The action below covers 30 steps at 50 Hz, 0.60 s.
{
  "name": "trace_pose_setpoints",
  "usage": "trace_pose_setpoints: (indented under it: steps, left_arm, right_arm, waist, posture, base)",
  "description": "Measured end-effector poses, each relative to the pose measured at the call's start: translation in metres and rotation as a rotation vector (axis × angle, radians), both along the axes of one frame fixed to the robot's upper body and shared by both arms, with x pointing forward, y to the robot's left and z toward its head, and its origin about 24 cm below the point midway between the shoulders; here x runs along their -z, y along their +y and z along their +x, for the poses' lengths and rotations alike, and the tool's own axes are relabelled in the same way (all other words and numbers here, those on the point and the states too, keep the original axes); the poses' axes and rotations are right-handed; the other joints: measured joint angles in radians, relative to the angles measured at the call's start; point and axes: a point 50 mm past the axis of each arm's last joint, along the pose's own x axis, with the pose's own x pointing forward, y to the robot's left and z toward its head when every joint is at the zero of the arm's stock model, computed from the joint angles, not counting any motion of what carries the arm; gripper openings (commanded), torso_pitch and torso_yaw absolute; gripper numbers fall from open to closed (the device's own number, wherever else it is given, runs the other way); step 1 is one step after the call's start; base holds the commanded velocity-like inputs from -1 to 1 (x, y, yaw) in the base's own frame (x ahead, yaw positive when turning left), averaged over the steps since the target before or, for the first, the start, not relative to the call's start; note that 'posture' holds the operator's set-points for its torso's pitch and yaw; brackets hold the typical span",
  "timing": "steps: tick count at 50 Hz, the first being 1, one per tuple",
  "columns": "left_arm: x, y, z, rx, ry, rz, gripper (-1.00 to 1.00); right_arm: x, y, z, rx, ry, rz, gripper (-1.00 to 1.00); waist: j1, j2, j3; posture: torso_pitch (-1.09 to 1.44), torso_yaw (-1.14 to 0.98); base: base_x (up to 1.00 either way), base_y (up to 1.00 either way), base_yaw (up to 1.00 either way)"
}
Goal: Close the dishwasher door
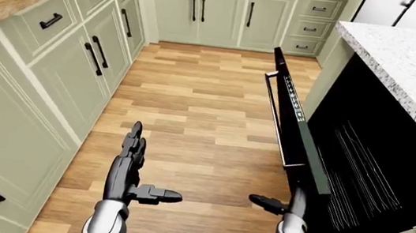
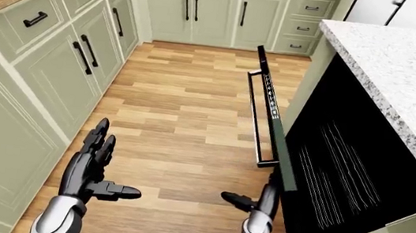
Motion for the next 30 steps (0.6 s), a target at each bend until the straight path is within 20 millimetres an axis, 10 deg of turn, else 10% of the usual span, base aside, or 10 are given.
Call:
trace_pose_setpoints:
  steps: [30]
  left_arm:
    - [0.000,-0.001,-0.001,0.003,0.000,0.001,1.00]
  right_arm:
    - [-0.016,-0.050,0.004,0.099,-0.027,-0.028,1.00]
  waist:
    - [0.005,-0.008,-0.005]
  posture:
    - [0.00,0.00]
  base:
    - [0.00,0.00,0.00]
